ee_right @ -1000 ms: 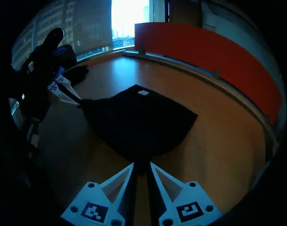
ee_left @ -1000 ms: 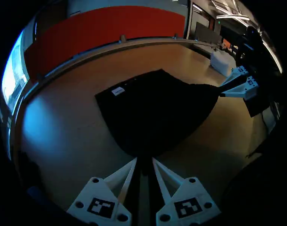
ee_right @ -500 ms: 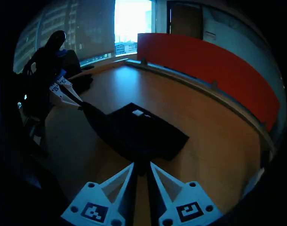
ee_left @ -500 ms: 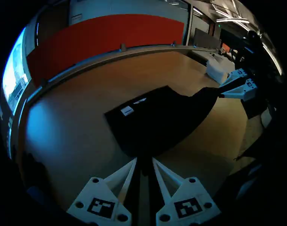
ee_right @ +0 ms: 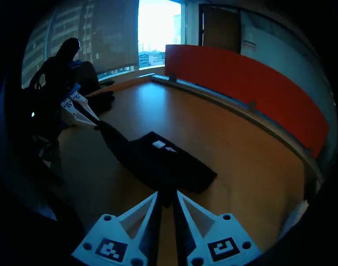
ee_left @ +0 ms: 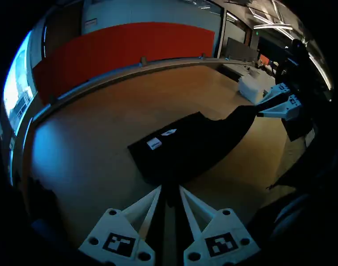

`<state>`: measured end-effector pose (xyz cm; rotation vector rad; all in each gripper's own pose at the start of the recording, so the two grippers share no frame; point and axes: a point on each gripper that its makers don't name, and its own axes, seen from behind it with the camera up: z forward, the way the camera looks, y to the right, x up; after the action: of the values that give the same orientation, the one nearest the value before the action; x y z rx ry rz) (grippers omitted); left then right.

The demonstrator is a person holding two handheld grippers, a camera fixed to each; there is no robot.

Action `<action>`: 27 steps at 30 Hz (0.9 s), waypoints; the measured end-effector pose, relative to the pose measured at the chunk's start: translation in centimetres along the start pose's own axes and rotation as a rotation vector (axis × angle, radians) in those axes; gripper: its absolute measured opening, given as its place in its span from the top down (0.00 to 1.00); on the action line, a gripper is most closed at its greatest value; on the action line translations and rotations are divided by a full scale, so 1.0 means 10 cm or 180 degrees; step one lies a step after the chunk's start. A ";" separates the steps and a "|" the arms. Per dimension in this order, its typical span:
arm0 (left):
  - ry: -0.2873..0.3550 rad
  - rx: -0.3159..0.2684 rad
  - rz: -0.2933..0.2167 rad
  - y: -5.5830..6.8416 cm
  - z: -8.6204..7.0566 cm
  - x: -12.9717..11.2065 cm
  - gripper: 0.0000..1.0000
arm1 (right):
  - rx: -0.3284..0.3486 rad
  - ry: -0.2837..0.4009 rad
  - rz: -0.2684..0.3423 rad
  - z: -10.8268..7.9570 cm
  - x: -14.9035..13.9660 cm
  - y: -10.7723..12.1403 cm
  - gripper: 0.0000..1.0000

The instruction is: Fold towel

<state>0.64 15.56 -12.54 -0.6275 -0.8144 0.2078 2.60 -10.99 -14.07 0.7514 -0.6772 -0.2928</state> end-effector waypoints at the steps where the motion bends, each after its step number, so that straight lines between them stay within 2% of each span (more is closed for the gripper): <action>1: 0.0004 -0.0003 -0.0003 0.01 -0.02 0.00 0.88 | 0.0004 0.0000 -0.0005 -0.02 0.01 -0.01 0.84; 8: 0.0015 -0.0021 -0.0046 0.05 -0.10 0.02 0.88 | 0.0031 0.0004 -0.0031 -0.11 0.05 -0.06 0.84; 15: -0.0012 -0.0039 -0.0099 0.06 -0.10 0.00 0.88 | 0.0043 -0.0021 -0.0033 -0.10 0.03 -0.07 0.84; 21: -0.0070 -0.0028 -0.0117 0.04 -0.04 -0.01 0.88 | 0.0035 -0.0063 -0.0029 -0.04 0.01 -0.02 0.84; 27: -0.0130 0.0014 -0.0169 -0.02 0.10 0.00 0.88 | 0.0011 -0.0144 -0.0024 0.12 -0.04 0.07 0.84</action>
<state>-0.11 15.84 -11.83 -0.5986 -0.8686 0.1745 1.54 -10.89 -13.12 0.7527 -0.7179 -0.3164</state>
